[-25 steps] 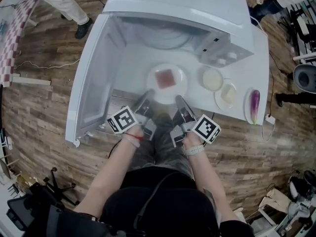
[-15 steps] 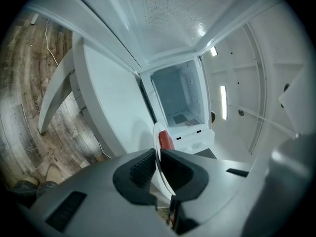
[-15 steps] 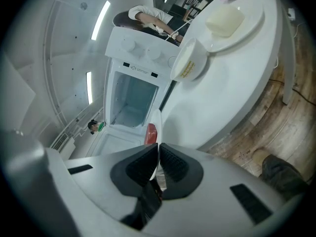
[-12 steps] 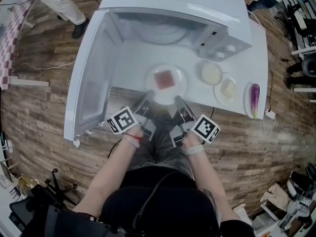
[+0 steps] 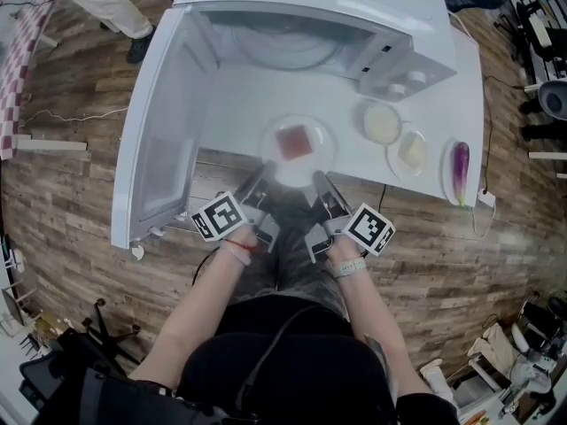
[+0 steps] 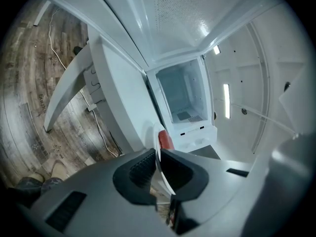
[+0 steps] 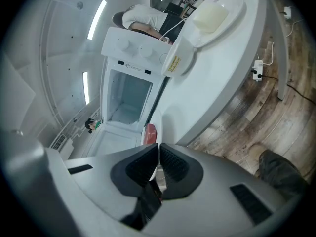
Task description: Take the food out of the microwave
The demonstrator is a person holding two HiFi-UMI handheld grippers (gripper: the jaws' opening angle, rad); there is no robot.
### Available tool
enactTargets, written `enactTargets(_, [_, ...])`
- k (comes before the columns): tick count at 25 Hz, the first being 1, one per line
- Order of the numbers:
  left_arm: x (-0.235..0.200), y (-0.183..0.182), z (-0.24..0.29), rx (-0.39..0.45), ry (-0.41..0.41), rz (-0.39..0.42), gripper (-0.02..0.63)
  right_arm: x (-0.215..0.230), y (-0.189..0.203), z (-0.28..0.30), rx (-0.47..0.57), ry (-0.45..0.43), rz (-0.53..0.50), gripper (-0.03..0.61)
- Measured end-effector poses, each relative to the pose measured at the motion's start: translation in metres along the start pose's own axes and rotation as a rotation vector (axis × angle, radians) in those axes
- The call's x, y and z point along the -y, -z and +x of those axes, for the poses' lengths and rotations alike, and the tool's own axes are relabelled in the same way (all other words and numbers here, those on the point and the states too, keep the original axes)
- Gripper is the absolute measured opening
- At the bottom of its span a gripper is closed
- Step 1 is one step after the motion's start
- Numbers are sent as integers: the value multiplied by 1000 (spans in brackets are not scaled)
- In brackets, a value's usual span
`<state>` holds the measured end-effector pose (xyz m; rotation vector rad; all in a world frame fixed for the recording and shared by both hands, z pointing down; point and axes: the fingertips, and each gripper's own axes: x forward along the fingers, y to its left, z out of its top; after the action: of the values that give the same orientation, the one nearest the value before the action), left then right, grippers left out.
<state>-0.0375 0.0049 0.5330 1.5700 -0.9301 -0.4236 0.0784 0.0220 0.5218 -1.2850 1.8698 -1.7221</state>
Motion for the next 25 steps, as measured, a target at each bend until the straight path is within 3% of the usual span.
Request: enactTargets(25, [-7,8,3,-17,2,-37,38,13,1,-4,31,8,68,29])
